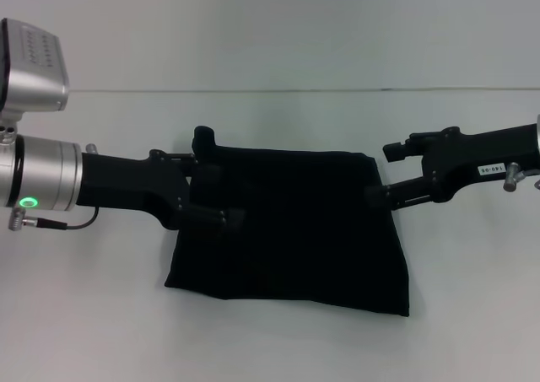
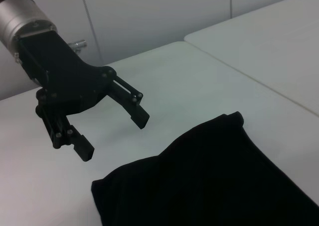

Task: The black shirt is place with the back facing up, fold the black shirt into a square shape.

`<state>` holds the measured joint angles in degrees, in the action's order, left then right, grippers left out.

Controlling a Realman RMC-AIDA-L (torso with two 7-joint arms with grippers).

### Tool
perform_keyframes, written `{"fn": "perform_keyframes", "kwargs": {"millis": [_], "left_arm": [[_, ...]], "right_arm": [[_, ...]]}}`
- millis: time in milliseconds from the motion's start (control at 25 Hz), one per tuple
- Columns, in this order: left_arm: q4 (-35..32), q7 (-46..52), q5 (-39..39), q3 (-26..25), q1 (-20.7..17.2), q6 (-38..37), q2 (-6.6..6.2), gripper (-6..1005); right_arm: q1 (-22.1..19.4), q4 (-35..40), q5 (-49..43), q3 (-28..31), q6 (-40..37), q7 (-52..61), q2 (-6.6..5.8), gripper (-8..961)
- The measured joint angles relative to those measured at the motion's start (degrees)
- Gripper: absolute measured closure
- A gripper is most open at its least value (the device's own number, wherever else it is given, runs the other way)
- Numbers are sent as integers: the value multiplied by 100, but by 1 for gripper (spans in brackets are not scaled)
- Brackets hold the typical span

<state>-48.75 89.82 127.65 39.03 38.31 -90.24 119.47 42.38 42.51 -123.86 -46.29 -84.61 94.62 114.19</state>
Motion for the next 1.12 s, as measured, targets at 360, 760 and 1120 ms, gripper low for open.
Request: {"fn": "perform_keyframes", "kwargs": {"millis": [360,760,1120], "left_arm": [[19,-5,-25,-45,-12,62,9,96],[50,-8,-39,-23,-47,225,41,95],[49,-1,-40,-46,-36,312,42,95]], "right_arm": [[2,-9,-13,-12,177,4,80,23],[25,-7,-15,11,311,4,89,23],[38,-6,12,15,444,4,109,23]]}}
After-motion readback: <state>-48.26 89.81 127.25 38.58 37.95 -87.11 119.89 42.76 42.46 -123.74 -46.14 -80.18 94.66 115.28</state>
